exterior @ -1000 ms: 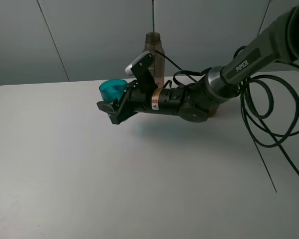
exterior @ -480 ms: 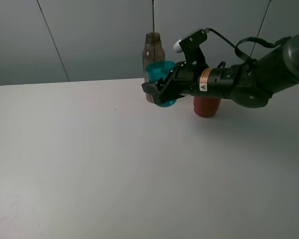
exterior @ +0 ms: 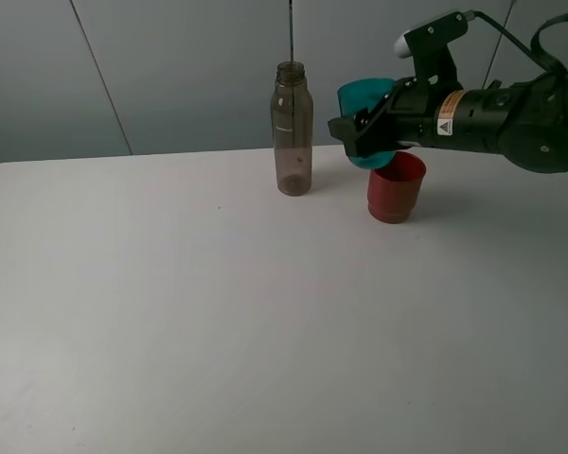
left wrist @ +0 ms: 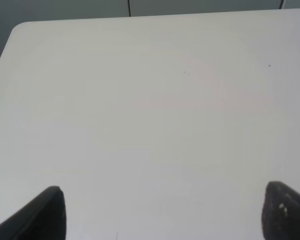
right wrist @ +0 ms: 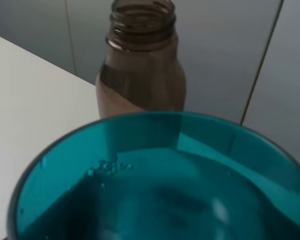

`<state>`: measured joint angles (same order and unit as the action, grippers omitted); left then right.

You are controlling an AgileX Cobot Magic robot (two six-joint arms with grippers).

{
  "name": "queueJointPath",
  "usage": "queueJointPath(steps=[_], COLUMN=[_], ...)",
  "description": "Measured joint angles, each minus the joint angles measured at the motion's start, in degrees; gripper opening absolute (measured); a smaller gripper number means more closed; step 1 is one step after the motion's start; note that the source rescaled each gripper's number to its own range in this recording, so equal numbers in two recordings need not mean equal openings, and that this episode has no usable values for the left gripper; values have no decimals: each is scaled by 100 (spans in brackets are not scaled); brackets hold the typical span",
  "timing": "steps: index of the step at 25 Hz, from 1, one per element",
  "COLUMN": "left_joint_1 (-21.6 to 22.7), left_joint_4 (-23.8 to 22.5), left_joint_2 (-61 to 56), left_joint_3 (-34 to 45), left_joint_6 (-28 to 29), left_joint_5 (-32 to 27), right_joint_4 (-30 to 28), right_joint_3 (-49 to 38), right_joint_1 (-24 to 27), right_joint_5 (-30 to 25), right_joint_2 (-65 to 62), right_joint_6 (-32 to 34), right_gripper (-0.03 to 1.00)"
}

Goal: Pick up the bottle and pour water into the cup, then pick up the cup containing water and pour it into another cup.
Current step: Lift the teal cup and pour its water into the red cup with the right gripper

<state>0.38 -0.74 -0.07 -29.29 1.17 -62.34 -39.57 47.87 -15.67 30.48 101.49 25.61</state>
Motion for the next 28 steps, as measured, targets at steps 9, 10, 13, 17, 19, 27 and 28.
queueJointPath(steps=[9, 10, 13, 17, 19, 27, 28], left_joint_1=[0, 0, 0, 0, 0, 0, 0], left_joint_4=[0, 0, 0, 0, 0, 0, 0], left_joint_2=[0, 0, 0, 0, 0, 0, 0], left_joint_3=[0, 0, 0, 0, 0, 0, 0], left_joint_6=[0, 0, -23, -23, -23, -23, -23], left_joint_5=[0, 0, 0, 0, 0, 0, 0], right_joint_4=[-108, -173, -274, -295, -295, -79, -23], right_joint_3=[-430, -454, -480, -480, -480, -480, -480], right_joint_1=[621, 711, 888, 988, 988, 988, 988], right_joint_5=[-128, -161, -384, -782, -960, -1255, -1268], right_joint_2=[-381, -421, -434, -434, -434, -434, -434], right_joint_6=[0, 0, -18, -332, -626, -1401, -1442], right_gripper=[3, 3, 3, 3, 3, 3, 3])
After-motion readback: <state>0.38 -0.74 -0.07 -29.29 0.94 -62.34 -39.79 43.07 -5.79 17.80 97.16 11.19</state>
